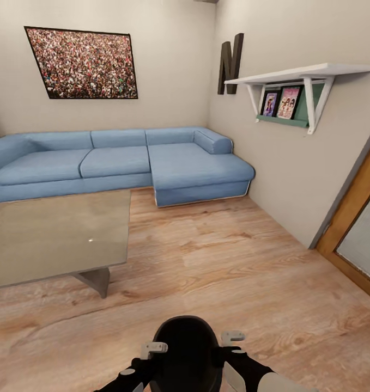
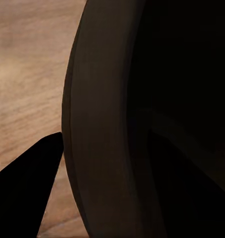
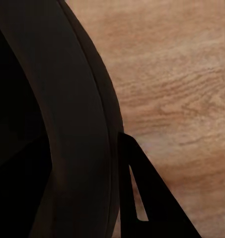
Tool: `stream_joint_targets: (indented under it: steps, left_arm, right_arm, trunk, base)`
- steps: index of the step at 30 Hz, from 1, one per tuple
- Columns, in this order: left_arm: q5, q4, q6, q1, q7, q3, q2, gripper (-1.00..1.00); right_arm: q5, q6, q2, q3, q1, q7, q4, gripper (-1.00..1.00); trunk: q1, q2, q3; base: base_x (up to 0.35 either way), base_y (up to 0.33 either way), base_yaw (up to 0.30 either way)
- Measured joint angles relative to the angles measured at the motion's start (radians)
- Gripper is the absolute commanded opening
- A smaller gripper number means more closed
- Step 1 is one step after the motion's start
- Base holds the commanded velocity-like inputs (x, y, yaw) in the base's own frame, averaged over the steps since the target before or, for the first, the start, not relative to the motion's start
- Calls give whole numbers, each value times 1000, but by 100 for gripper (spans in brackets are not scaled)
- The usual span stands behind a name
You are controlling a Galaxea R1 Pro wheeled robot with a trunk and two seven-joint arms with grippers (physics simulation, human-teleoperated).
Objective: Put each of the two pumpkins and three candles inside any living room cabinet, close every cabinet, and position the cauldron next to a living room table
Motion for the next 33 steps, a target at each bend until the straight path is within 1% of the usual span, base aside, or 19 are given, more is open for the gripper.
stream_joint_targets:
  steps: [14,18,22,29,33]
  left_arm:
    - [2,0,1,0,0,-1,0,-100]
    - [1,-1,1,0,1,-1,0,-100]
    - [0,-1,0,0,0,0,0,-100]
    - [2,-1,0,0,1,-2,0,-100]
    - [1,-1,0,0,0,-1,0,-100]
  right_arm:
    - [-2,1,-1,2,0,1,-1,-100]
    - [-3,0,-1,3,0,1,-1,-100]
    - [-4,-1,-1,3,0,0,-1,-100]
    - [-4,1,-1,4,0,0,-1,-100]
    - [-4,0,-1,4,0,0,-1,-100]
  trunk:
    - [0,0,0]
    - [0,0,0]
    - [0,0,0]
    - [0,0,0]
    - [0,0,0]
  base:
    - [0,261,291]
    - [0,122,277]
    - [0,21,87]
    - [0,119,8]
    - [0,33,1]
